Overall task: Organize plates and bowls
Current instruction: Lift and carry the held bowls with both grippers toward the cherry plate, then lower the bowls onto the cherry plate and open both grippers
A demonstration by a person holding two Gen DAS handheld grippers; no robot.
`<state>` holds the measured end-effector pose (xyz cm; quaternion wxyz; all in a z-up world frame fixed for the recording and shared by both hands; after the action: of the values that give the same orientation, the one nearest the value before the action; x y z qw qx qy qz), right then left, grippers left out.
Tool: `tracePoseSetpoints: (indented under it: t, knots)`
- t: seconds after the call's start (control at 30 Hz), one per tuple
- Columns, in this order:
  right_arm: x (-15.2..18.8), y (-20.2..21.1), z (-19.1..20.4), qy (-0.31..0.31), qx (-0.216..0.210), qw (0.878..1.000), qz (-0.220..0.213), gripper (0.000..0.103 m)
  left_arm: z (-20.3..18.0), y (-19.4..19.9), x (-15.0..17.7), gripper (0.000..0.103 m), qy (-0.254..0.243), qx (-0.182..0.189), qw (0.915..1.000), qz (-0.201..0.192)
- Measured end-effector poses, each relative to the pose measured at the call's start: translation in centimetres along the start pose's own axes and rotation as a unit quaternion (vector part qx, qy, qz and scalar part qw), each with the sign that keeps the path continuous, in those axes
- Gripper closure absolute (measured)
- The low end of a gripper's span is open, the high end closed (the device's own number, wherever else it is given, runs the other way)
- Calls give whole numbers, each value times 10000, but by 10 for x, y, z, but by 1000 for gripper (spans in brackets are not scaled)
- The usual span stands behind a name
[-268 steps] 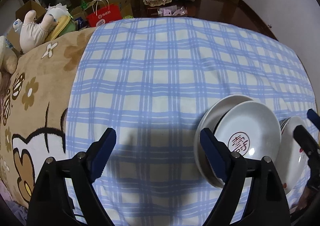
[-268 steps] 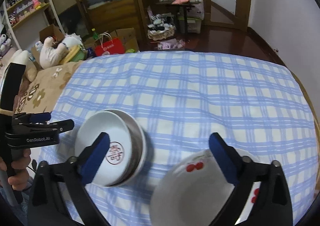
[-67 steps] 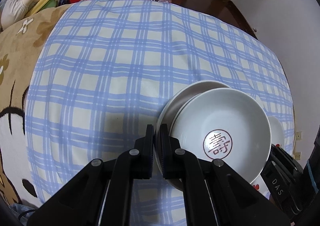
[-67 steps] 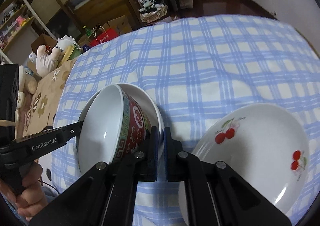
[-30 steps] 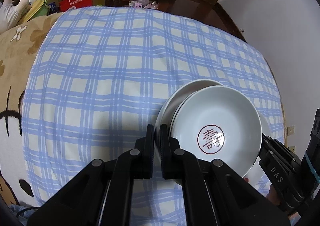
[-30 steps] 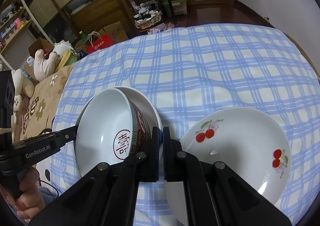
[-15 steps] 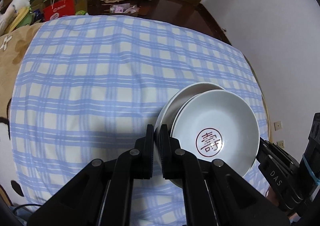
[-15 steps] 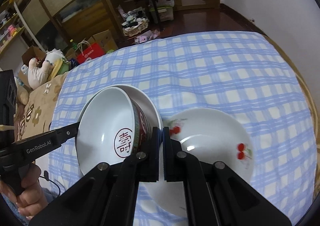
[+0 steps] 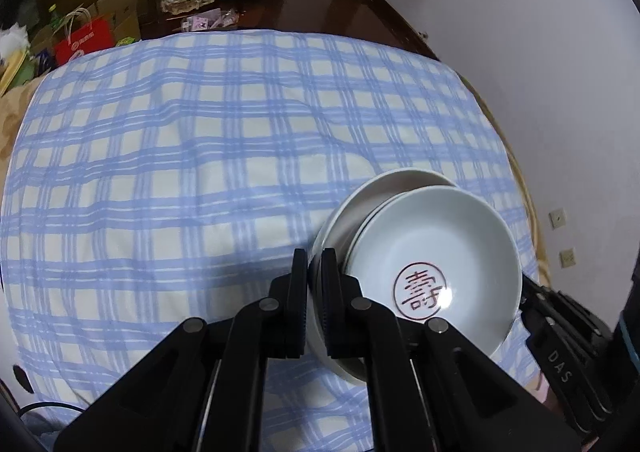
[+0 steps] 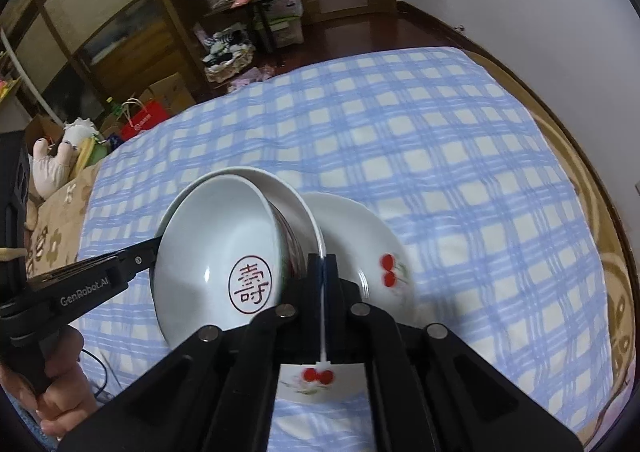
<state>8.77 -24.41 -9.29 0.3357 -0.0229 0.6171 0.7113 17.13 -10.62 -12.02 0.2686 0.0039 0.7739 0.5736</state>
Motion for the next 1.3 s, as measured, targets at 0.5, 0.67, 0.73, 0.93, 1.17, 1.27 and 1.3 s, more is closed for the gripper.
tracePoseSetpoints:
  t: [0.5, 0.67, 0.73, 0.93, 1.17, 1.27, 1.3]
  knots:
    - [-6, -4, -25, -344, -149, 9993, -24, 102, -11, -22, 5, 95, -315, -484, 9976, 381]
    - [-8, 6, -27, -365, -185, 9991, -120, 102, -10, -3, 2, 91, -503, -687, 9963, 128]
    - [-7, 10, -25, -373, -230, 9990, -121, 102, -6, 6, 3, 86, -503, -773, 9957, 73]
    - [0, 24, -13, -80, -163, 9995, -247, 90, -2, 35, 11, 68, -532, -981, 9936, -158]
    - [14, 49, -14, -1, -156, 9992, -355, 59, -6, 77, 27, 44, -591, -1140, 9906, -469]
    - [19, 66, -12, 161, -75, 9981, -588, 42, -7, 93, 35, 26, -632, -1264, 9877, -662]
    - [20, 70, -12, 197, -67, 9977, -648, 36, -7, 100, 38, 25, -647, -1328, 9861, -757]
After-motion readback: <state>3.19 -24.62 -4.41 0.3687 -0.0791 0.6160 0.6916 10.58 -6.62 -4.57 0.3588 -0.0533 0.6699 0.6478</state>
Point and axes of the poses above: each gripper's, at about its wrist camera, not at the fingertips, and y roughly against the way its jaws point, z to its left, x to its underside, the point moved 4 cm from there along -y, roughly the way its jaws point, and after that the axes turned 9 degrees about -y, right-handed, at the moved point
